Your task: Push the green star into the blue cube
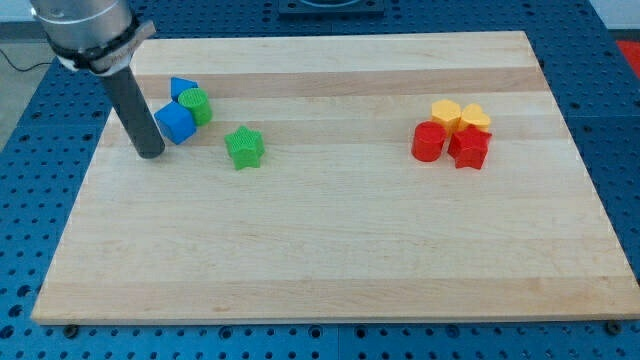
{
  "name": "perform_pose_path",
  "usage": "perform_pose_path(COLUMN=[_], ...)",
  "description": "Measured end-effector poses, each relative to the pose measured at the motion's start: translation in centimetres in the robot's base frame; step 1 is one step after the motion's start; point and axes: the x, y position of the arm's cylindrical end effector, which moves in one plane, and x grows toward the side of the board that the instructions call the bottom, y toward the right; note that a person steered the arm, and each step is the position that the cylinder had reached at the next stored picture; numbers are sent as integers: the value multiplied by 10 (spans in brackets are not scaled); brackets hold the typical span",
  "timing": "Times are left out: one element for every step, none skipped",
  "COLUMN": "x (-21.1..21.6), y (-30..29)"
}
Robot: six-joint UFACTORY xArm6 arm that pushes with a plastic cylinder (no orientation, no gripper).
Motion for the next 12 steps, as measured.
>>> perform_pose_path(x=[15,41,53,52,30,-7,-13,0,15,18,31,41], y=[20,34,76,134,175,177,138,86,46,48,61,49])
